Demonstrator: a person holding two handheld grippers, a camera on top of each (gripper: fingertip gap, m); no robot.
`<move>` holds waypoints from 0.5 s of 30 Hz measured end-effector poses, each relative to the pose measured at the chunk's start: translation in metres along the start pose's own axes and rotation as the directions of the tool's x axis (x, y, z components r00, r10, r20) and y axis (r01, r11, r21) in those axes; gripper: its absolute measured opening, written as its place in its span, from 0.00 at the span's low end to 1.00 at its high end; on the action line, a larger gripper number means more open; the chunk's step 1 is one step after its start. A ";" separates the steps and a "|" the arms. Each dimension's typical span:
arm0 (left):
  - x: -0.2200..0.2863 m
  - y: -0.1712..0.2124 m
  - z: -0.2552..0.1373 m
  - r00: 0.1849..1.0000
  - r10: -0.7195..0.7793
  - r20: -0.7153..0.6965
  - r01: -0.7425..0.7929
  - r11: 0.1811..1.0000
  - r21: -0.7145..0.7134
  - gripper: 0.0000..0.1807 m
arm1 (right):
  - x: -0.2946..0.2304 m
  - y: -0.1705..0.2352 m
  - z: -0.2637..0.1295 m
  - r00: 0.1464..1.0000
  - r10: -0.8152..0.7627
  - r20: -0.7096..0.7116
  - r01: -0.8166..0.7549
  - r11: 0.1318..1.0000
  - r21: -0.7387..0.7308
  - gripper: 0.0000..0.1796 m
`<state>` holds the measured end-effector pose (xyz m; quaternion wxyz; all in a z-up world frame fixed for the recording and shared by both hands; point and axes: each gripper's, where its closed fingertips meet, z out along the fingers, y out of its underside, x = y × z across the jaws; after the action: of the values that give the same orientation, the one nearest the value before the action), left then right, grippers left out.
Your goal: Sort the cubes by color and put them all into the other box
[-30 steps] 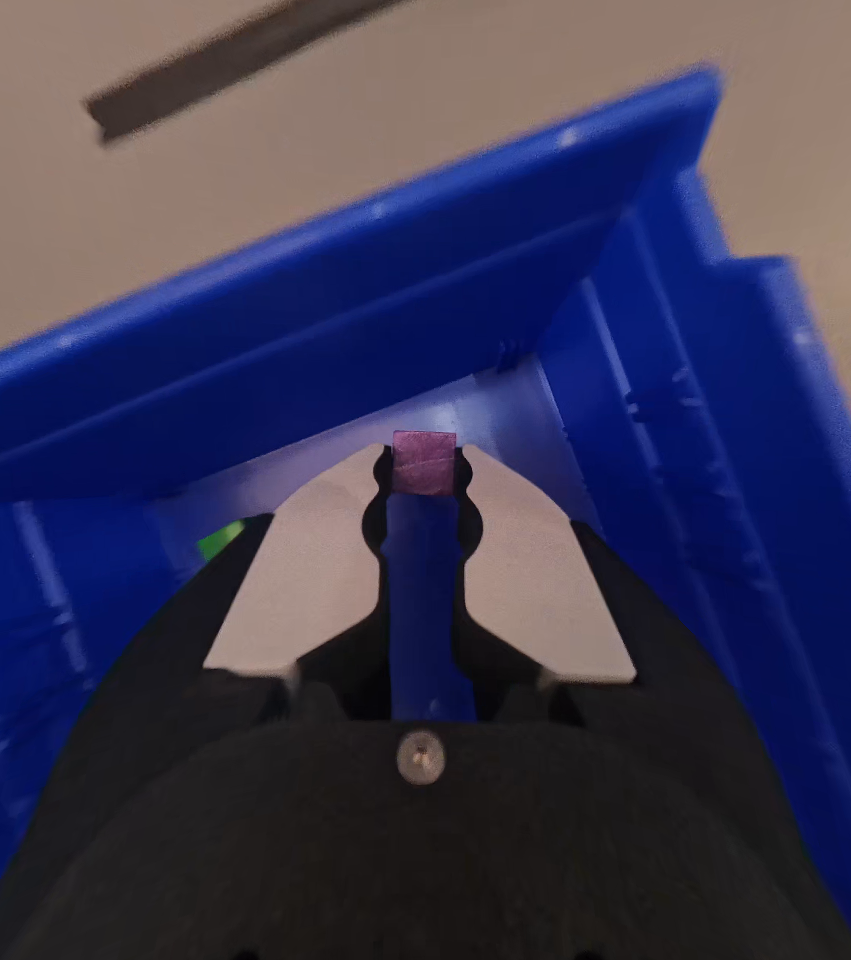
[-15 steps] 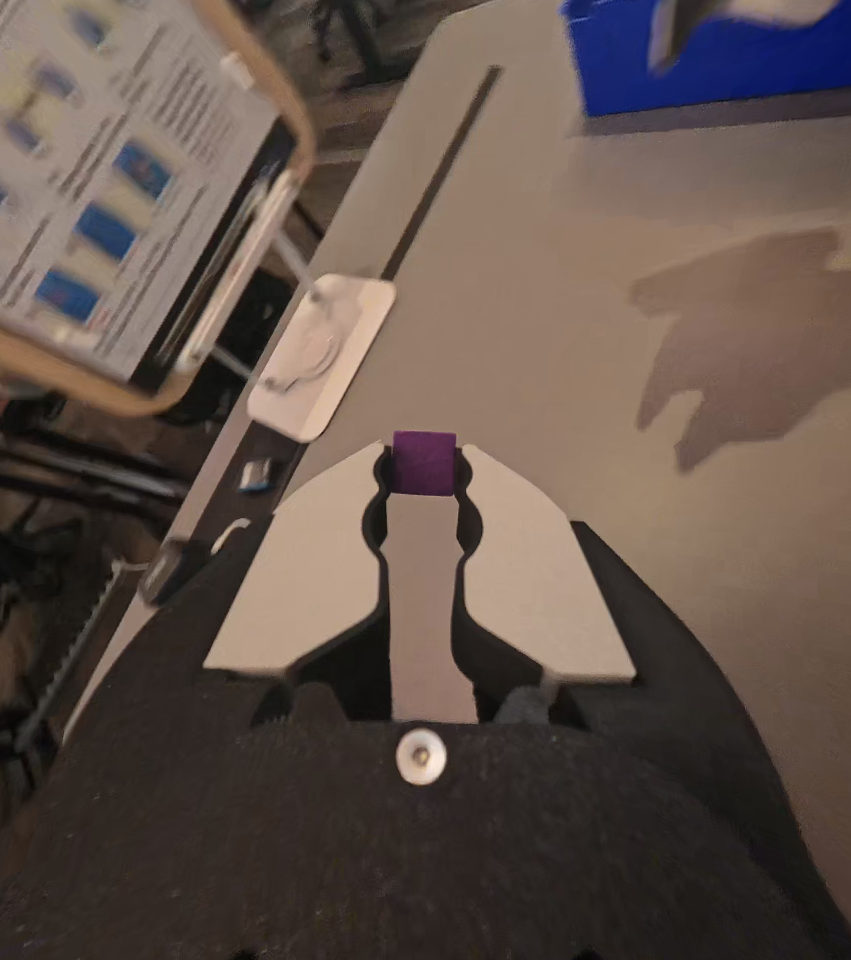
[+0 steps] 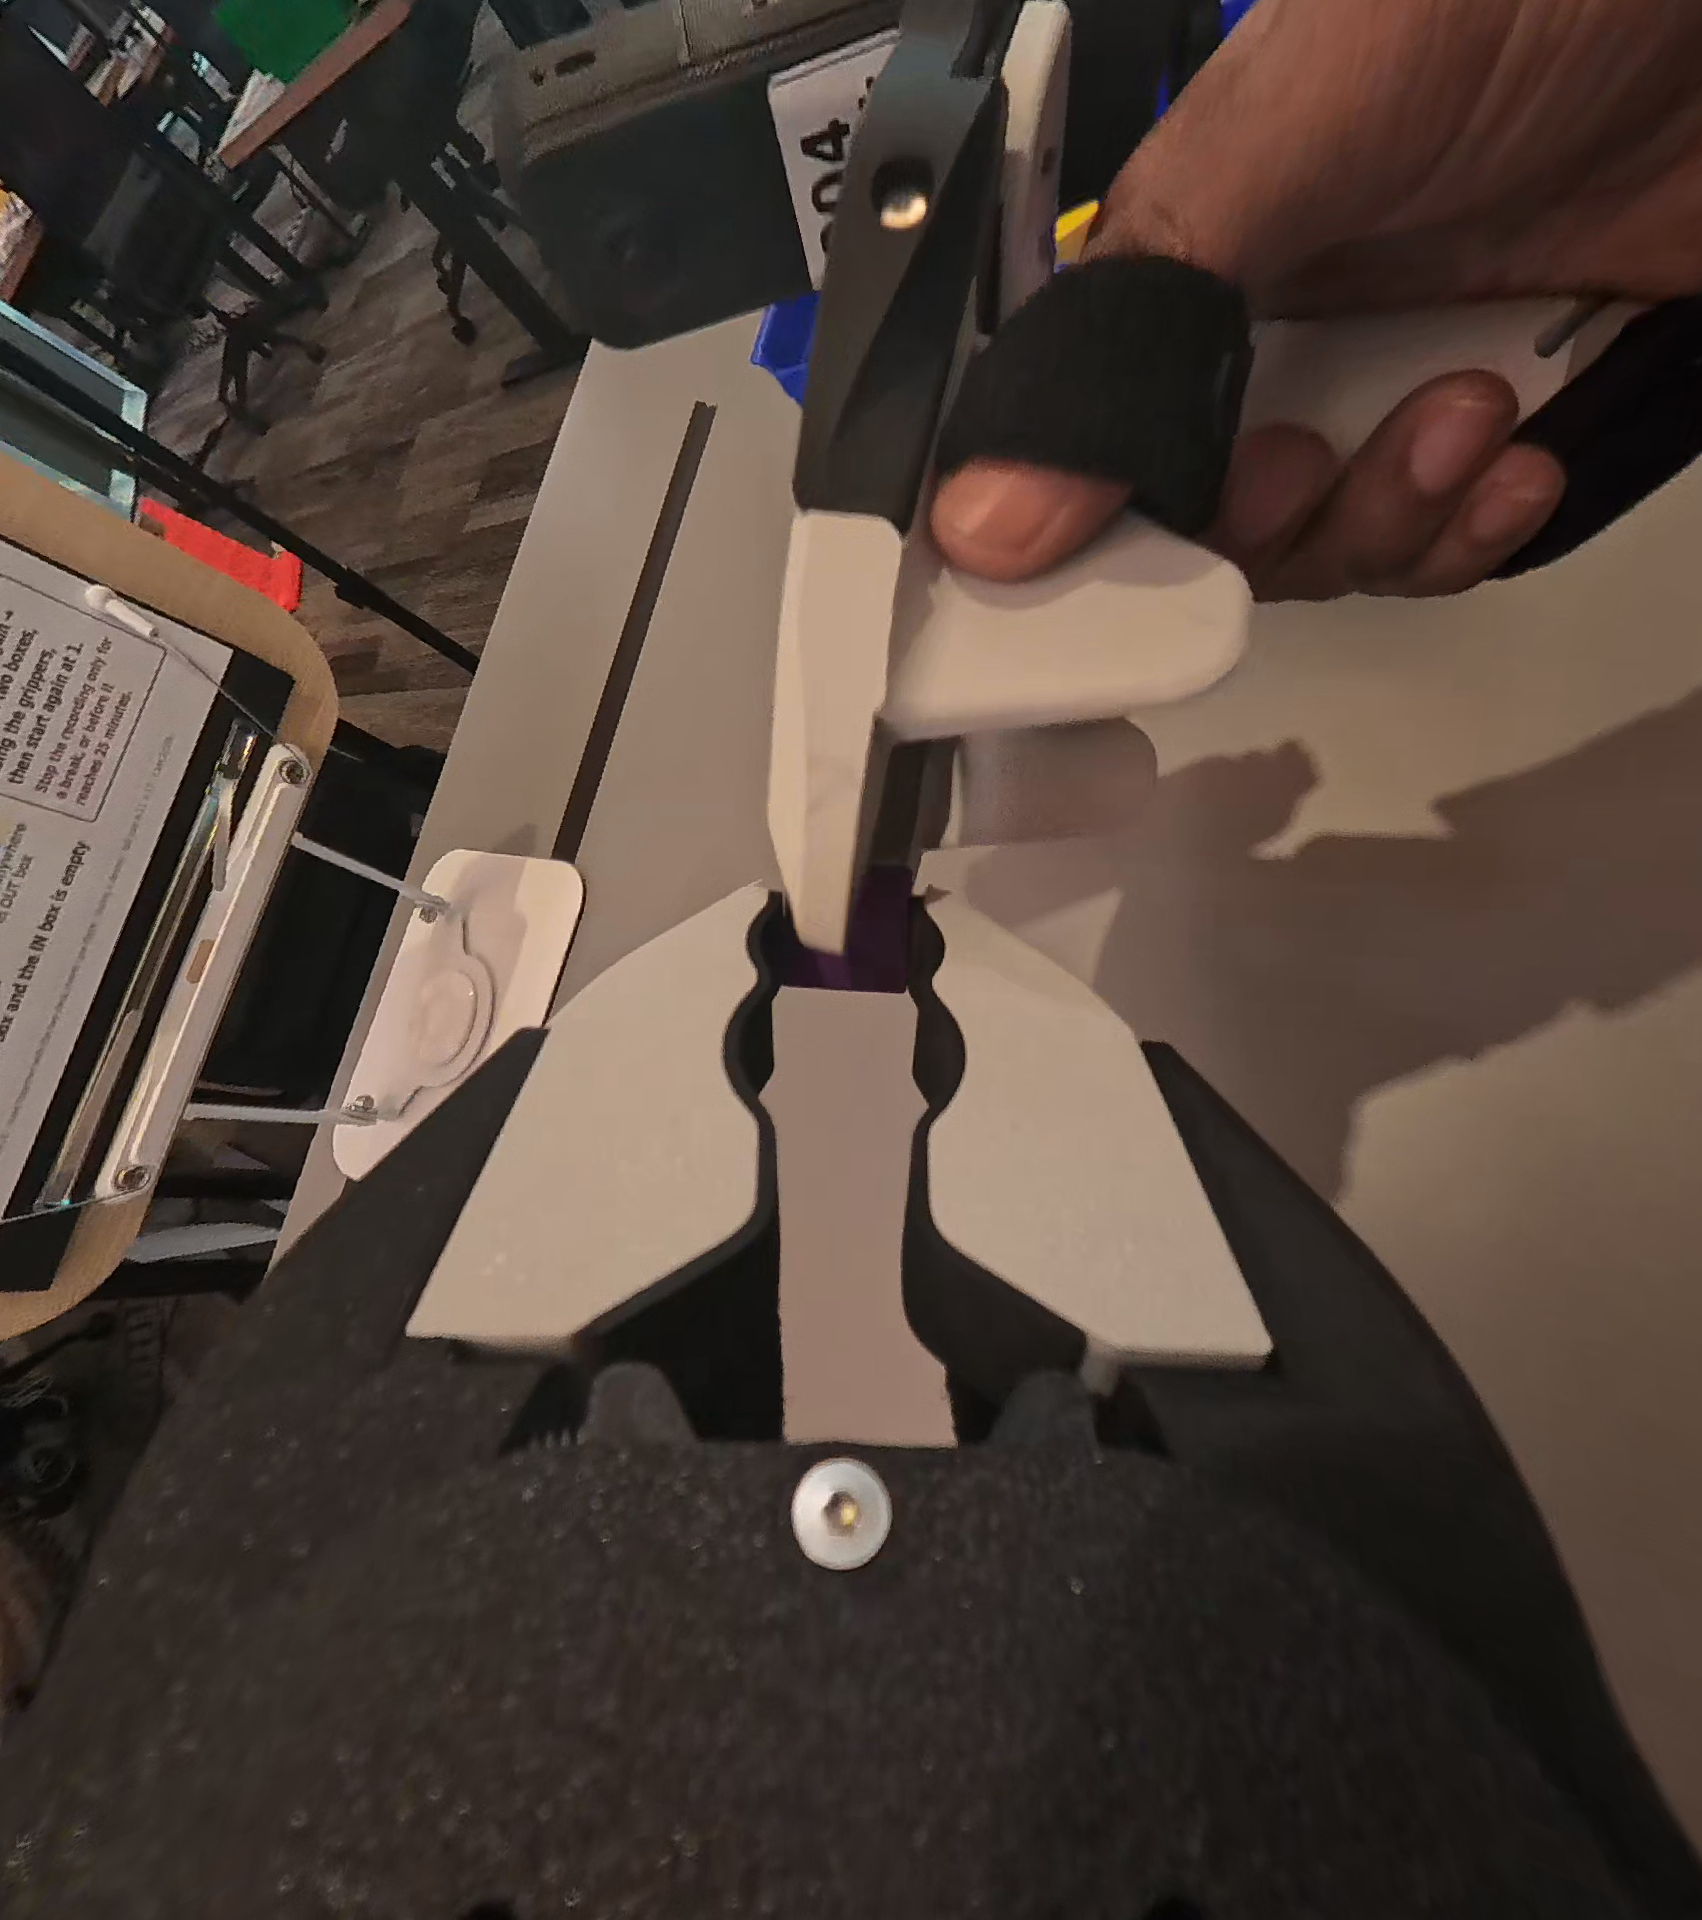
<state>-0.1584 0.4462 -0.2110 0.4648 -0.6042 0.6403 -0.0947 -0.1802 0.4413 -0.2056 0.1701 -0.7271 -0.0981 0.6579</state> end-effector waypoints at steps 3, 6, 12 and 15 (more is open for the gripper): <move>0.003 -0.010 0.003 0.999 -0.029 -0.024 0.030 0.999 0.038 0.13 | -0.003 0.000 -0.006 1.000 0.002 0.020 -0.002 1.000 -0.002 0.13; 0.009 -0.010 0.004 0.990 -0.119 -0.077 0.122 0.991 0.045 0.40 | -0.004 -0.008 -0.035 0.998 -0.049 -0.030 0.050 0.998 0.025 0.13; 0.038 0.019 -0.029 0.938 -0.252 -0.239 0.272 0.961 0.054 0.53 | 0.048 -0.037 -0.207 0.800 -0.135 -0.585 0.212 0.975 0.065 0.12; 0.048 0.040 -0.042 0.914 -0.300 -0.275 0.322 0.946 0.037 0.52 | 0.087 -0.018 -0.299 0.602 -0.064 -0.796 0.134 0.991 0.023 0.13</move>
<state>-0.2082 0.3967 -0.2380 0.3781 -0.6607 0.5880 -0.2735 0.1272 0.4544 -0.2561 0.2610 -0.9290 -0.0264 0.2611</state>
